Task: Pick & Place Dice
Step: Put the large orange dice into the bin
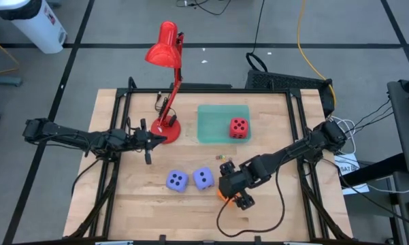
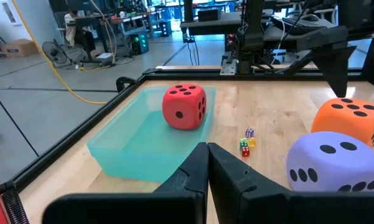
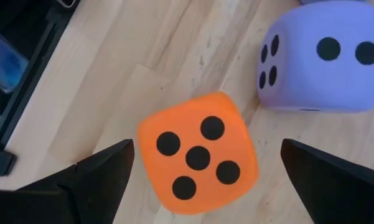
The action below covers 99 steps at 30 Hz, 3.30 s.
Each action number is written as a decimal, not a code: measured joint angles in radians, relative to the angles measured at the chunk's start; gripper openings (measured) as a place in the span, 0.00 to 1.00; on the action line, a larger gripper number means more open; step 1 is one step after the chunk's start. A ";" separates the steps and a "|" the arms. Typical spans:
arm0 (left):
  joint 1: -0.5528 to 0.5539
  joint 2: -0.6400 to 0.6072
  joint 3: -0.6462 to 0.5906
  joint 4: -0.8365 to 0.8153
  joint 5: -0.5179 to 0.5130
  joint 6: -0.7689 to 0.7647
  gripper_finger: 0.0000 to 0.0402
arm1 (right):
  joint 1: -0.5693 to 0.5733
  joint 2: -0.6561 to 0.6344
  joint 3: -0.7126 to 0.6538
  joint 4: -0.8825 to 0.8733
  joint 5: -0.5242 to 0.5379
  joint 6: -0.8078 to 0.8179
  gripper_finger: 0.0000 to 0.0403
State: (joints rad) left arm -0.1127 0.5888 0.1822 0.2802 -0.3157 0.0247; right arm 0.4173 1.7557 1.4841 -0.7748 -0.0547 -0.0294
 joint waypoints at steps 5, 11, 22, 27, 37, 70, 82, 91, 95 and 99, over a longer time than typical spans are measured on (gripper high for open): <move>0.000 0.000 0.000 0.000 0.000 0.001 0.04 | 0.003 0.000 0.000 0.004 0.000 -0.040 0.99; 0.000 0.000 0.000 -0.001 0.000 0.023 0.04 | 0.003 0.000 0.001 0.019 -0.009 -0.067 0.99; 0.000 0.000 0.000 -0.014 0.000 0.019 0.04 | 0.003 0.013 -0.022 0.023 -0.025 -0.148 0.99; 0.000 0.000 0.000 -0.017 0.000 0.020 0.04 | 0.001 0.014 -0.079 0.039 -0.025 -0.168 0.99; 0.000 0.000 0.000 -0.016 0.000 0.020 0.04 | 0.000 0.011 -0.158 0.179 -0.015 -0.221 0.99; 0.000 0.000 0.000 -0.017 0.000 0.044 0.04 | -0.032 0.005 -0.176 0.206 0.004 -0.191 0.99; 0.000 0.000 0.000 -0.017 0.000 0.028 0.04 | 0.003 0.002 -0.272 0.317 0.035 -0.143 0.99; 0.000 0.000 0.000 -0.018 0.000 0.043 0.04 | 0.116 -0.042 -0.240 0.320 0.121 -0.139 0.99; 0.000 0.000 0.000 -0.018 0.000 0.039 0.04 | 0.129 -0.064 -0.225 0.328 0.135 -0.131 0.99; 0.000 0.000 0.000 -0.019 0.000 0.033 0.04 | 0.112 -0.065 -0.209 0.328 0.090 -0.134 0.99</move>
State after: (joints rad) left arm -0.1127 0.5884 0.1818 0.2611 -0.3161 0.0578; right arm 0.5289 1.6909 1.2747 -0.4469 0.0357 -0.1635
